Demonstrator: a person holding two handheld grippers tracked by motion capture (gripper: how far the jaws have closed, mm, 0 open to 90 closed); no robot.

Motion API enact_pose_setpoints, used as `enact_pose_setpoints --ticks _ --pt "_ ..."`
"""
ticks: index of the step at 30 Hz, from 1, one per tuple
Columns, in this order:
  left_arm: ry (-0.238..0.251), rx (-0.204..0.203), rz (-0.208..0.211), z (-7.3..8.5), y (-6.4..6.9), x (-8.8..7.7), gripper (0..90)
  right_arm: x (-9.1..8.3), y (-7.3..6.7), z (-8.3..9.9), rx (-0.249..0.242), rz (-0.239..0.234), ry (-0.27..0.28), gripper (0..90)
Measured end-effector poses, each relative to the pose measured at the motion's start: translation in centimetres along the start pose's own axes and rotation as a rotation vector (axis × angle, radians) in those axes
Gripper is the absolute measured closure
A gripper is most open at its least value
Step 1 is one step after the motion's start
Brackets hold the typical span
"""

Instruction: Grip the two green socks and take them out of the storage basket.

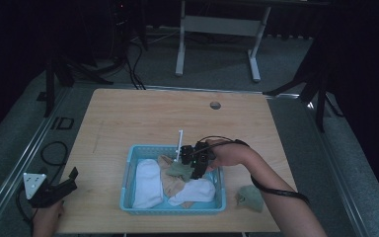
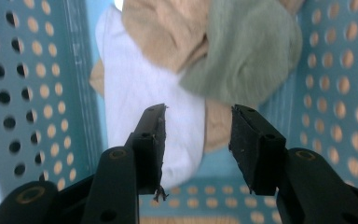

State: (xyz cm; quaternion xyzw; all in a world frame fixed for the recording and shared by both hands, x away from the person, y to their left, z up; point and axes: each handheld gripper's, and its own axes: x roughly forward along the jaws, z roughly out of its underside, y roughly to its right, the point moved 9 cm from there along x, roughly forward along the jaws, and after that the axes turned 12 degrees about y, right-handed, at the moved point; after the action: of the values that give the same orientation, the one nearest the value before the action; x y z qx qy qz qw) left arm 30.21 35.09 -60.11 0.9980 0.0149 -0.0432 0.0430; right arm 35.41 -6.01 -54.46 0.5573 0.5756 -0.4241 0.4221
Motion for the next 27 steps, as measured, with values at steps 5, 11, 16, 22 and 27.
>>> enact_pose_setpoints --ticks 5,11,16,22,27 --pt "0.000 0.001 0.003 0.0 0.0 0.0 0.7 1.9 0.2 -1.2 -0.008 -0.009 -0.013 55.3" --pt "0.001 0.000 0.005 0.0 0.0 0.0 0.7 3.2 0.5 -1.6 -0.005 -0.012 -0.031 55.4" --pt "0.002 -0.002 0.005 0.0 0.0 0.0 0.7 4.2 0.7 -1.3 0.007 -0.017 -0.061 57.1" --pt "0.001 -0.004 0.004 0.0 0.0 0.0 0.7 5.2 0.8 -1.2 0.014 -0.023 -0.076 61.7" --pt "0.001 -0.004 0.003 0.0 0.0 0.0 0.7 5.3 1.0 -1.0 0.008 -0.011 -0.094 81.4"
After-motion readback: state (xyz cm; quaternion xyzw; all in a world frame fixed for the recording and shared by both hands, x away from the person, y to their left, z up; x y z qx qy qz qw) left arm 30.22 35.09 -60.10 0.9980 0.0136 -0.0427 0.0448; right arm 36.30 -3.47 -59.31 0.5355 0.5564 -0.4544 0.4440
